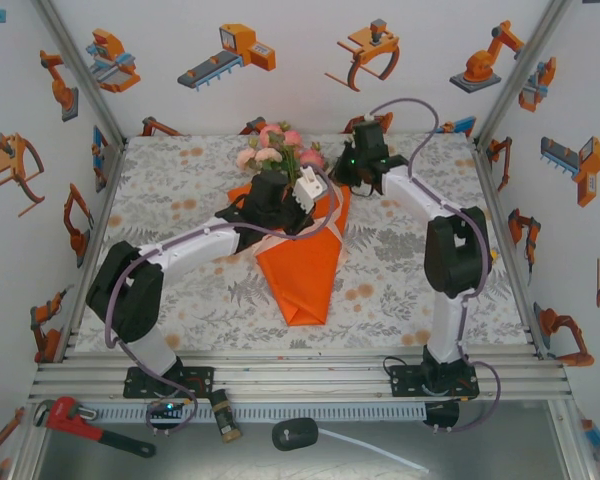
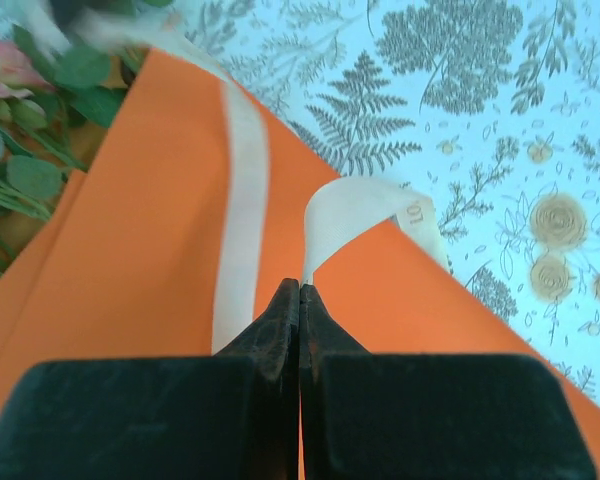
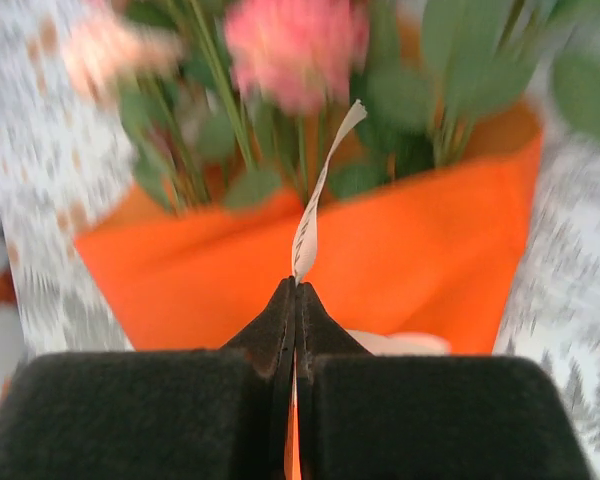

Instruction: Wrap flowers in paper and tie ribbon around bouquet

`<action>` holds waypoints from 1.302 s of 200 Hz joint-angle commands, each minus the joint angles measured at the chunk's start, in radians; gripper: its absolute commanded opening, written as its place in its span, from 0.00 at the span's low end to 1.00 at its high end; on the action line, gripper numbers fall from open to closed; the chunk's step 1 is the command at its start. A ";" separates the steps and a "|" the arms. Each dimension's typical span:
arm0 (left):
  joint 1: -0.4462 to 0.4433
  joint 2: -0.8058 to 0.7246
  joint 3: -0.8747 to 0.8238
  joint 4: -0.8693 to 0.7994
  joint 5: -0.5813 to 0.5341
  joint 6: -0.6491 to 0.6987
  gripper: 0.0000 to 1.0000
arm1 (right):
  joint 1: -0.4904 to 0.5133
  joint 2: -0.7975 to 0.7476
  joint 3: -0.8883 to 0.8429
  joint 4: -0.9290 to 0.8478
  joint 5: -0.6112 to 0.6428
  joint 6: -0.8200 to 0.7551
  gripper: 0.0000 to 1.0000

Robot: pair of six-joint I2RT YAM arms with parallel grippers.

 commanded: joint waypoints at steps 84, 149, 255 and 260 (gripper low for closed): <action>0.003 0.058 0.013 0.102 -0.063 -0.131 0.00 | -0.093 -0.410 -0.399 -0.002 -0.238 -0.076 0.39; 0.014 0.213 0.191 -0.041 -0.174 -0.269 0.00 | 0.222 -0.567 -0.705 0.217 0.275 0.291 0.33; 0.031 0.243 0.188 -0.034 -0.140 -0.284 0.00 | 0.255 -0.292 -0.588 0.158 0.470 0.482 0.49; 0.031 0.243 0.187 -0.034 -0.141 -0.281 0.00 | 0.255 -0.283 -0.584 0.151 0.469 0.484 0.51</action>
